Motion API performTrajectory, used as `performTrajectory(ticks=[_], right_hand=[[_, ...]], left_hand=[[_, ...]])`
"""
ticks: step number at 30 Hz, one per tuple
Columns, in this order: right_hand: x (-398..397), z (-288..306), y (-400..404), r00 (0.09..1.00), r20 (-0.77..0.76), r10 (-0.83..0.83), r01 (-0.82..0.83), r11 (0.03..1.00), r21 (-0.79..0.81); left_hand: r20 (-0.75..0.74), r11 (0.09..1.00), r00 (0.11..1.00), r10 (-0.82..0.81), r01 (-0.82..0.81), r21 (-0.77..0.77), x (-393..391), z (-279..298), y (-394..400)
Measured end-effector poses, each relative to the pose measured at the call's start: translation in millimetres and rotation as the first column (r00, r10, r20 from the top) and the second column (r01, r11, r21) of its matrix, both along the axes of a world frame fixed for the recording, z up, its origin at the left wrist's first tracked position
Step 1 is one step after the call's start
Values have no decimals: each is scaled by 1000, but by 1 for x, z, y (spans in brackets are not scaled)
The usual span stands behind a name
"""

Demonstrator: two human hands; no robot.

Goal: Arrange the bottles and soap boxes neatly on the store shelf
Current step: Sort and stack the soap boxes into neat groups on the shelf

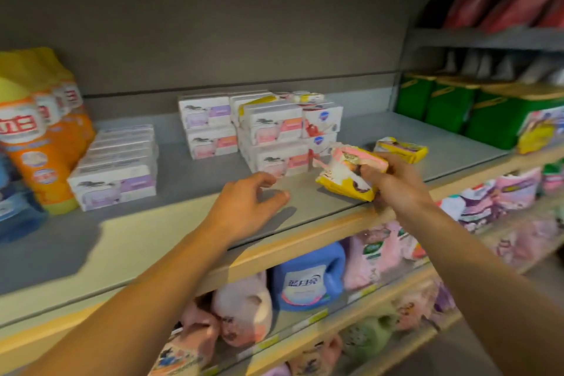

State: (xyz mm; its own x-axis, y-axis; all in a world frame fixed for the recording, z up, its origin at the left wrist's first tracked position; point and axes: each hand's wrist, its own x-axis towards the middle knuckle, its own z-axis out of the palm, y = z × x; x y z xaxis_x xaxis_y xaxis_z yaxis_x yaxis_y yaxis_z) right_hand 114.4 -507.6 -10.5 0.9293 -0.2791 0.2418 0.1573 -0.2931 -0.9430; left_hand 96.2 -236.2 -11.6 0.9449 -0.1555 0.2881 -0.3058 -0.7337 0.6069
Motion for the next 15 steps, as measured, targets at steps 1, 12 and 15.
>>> performTrajectory(ticks=[1,12,15], right_hand=[[8,-1,-17,998,-14,-60,58,996,-66],[41,-10,-79,963,149,-227,264,657,-707],[39,-19,-80,978,121,-171,195,521,-831]], left_hand=[[8,996,1000,1,-1,95,2,-1,-6],[91,934,995,-50,14,356,7,-16,-17],[95,935,995,-41,5,354,8,-17,-17]])
